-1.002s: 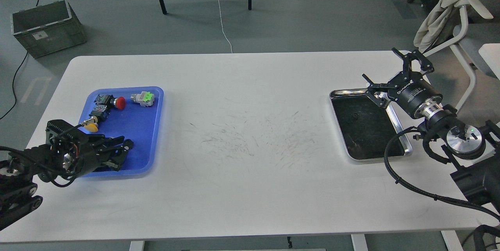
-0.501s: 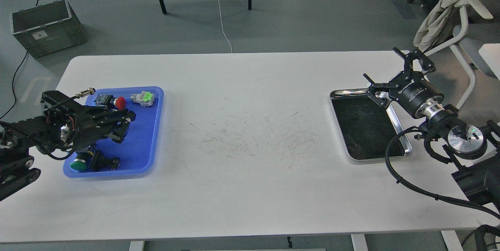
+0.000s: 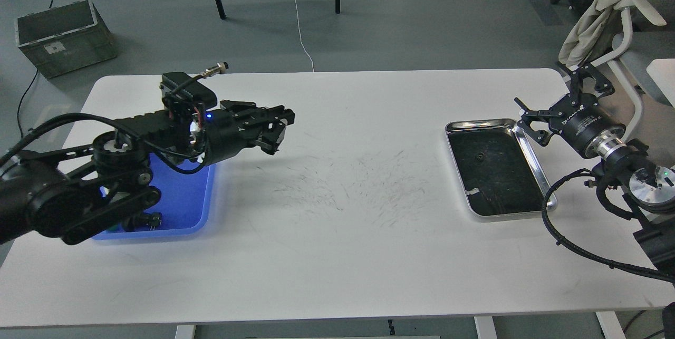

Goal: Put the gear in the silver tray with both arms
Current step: 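Close the left gripper on the gear and lift it, then carry the gear with the left gripper to the table centre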

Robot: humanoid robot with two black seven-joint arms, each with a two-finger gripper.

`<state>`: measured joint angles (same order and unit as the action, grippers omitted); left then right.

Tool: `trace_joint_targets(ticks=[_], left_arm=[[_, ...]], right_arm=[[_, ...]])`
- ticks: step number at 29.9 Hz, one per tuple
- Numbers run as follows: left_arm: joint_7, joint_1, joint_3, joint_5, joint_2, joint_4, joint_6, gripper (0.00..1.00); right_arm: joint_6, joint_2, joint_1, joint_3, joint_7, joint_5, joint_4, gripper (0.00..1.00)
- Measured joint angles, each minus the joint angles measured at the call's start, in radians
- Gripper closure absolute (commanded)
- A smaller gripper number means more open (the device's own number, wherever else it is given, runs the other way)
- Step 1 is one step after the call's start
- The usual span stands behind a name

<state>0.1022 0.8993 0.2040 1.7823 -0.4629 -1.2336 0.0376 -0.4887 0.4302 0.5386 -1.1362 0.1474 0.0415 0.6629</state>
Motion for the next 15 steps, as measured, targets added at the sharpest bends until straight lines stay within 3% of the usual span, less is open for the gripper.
trace_joint_targets(ticks=[9,15], left_arm=[[-0.007,-0.022,-0.044,0.033,0.389,0.289,-0.003,0.95],[-0.006,-0.061,-0.057,0.051,0.461,0.367,-0.005,0.94]], right_arm=[[0.0,0.01,0.003,-0.003,0.0,0.0,-0.037,0.04],[0.0,0.01,0.003,0.003,0.0,0.0,-0.037,0.04]])
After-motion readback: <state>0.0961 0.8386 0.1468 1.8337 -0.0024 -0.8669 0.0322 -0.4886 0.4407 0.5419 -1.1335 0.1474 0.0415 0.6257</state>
